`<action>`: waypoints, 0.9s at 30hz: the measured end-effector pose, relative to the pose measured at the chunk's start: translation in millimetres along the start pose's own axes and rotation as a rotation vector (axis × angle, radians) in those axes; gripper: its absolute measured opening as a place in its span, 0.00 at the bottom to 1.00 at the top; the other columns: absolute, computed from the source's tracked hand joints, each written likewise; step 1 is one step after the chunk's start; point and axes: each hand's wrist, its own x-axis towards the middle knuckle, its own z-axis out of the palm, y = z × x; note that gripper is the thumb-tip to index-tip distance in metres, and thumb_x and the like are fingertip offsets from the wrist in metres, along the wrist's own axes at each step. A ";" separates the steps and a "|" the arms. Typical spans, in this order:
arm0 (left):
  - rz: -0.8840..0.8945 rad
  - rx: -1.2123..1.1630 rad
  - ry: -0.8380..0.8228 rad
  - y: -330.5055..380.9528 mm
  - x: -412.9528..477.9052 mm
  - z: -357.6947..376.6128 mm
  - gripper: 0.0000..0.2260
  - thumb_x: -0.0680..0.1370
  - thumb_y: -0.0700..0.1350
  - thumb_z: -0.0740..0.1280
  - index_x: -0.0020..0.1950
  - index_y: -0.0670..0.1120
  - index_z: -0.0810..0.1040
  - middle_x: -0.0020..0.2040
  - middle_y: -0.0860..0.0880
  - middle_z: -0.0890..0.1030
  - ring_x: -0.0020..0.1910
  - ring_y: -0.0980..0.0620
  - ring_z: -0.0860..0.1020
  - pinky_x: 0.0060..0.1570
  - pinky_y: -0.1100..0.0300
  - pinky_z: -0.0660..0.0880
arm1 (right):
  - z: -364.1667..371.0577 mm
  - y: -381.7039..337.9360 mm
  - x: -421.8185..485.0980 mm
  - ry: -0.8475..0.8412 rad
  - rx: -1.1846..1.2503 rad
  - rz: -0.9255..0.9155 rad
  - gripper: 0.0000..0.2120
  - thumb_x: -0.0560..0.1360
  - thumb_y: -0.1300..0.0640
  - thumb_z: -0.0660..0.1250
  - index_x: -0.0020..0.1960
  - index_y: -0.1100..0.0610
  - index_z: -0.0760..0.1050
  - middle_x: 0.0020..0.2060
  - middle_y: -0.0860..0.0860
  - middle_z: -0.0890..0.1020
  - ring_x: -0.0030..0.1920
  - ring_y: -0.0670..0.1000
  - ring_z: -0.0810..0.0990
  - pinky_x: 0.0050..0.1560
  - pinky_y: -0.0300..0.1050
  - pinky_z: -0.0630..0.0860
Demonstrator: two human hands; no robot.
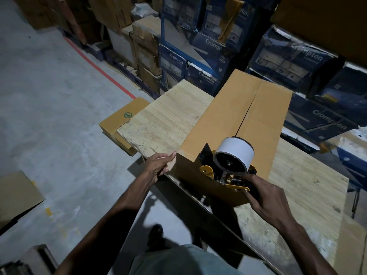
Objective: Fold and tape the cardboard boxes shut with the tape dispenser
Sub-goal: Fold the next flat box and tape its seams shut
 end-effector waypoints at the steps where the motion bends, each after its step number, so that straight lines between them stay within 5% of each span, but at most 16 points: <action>1: 0.011 0.043 0.053 -5.2 -0.2 0.4 0.23 0.68 0.52 0.83 0.59 0.45 0.81 0.53 0.42 0.84 0.47 0.48 0.80 0.33 0.60 0.79 | -0.3 0.1 -0.3 -0.003 -0.003 -0.003 0.22 0.74 0.53 0.70 0.67 0.45 0.74 0.54 0.45 0.86 0.43 0.49 0.86 0.34 0.42 0.79; 4: 0.297 0.136 0.175 -14.3 -8.2 -2.1 0.22 0.75 0.43 0.79 0.67 0.53 0.79 0.62 0.45 0.81 0.62 0.45 0.79 0.51 0.56 0.78 | -0.5 -0.4 0.4 -0.031 0.000 0.008 0.22 0.75 0.52 0.69 0.68 0.45 0.75 0.55 0.43 0.86 0.44 0.48 0.86 0.35 0.42 0.78; 8: 0.642 0.326 -0.113 -17.9 -27.0 -0.4 0.38 0.75 0.27 0.70 0.78 0.57 0.71 0.74 0.56 0.76 0.72 0.56 0.73 0.63 0.69 0.73 | -1.1 0.7 -0.8 -0.019 0.013 0.026 0.22 0.74 0.53 0.70 0.68 0.45 0.74 0.55 0.44 0.86 0.46 0.48 0.85 0.37 0.40 0.76; 10: 0.658 0.390 -0.189 -20.3 -33.6 6.8 0.38 0.76 0.29 0.71 0.80 0.59 0.68 0.77 0.56 0.71 0.75 0.56 0.70 0.65 0.71 0.70 | -1.8 0.9 -0.9 -0.015 0.021 0.026 0.22 0.75 0.53 0.70 0.67 0.45 0.74 0.55 0.44 0.86 0.47 0.48 0.85 0.38 0.41 0.77; 14: 0.696 0.451 -0.073 -26.8 -38.5 19.9 0.35 0.79 0.38 0.73 0.82 0.56 0.63 0.79 0.53 0.68 0.77 0.50 0.68 0.72 0.60 0.67 | -1.9 1.9 -1.8 -0.018 0.025 0.009 0.23 0.75 0.54 0.71 0.68 0.45 0.74 0.56 0.43 0.86 0.47 0.49 0.86 0.37 0.42 0.77; 19: 1.225 0.916 0.093 -35.7 -27.0 20.3 0.32 0.80 0.46 0.71 0.82 0.48 0.63 0.82 0.48 0.64 0.82 0.50 0.60 0.77 0.41 0.65 | -3.3 1.4 -1.8 0.001 0.028 -0.013 0.22 0.75 0.53 0.69 0.68 0.45 0.74 0.57 0.43 0.85 0.49 0.50 0.86 0.36 0.47 0.81; 23: 1.329 0.944 0.060 -31.6 -15.2 15.8 0.25 0.82 0.46 0.68 0.79 0.45 0.70 0.78 0.46 0.71 0.77 0.49 0.70 0.70 0.46 0.75 | -5.1 1.8 -1.5 0.009 0.038 -0.018 0.21 0.75 0.53 0.69 0.68 0.44 0.73 0.57 0.44 0.85 0.49 0.51 0.86 0.37 0.50 0.82; 27: 1.324 0.938 0.088 -34.2 -12.0 14.4 0.25 0.81 0.44 0.70 0.78 0.45 0.71 0.77 0.47 0.72 0.76 0.51 0.71 0.72 0.46 0.73 | -11.2 -5.3 0.6 0.019 0.066 -0.023 0.18 0.78 0.49 0.66 0.68 0.42 0.72 0.59 0.43 0.85 0.48 0.49 0.86 0.38 0.48 0.82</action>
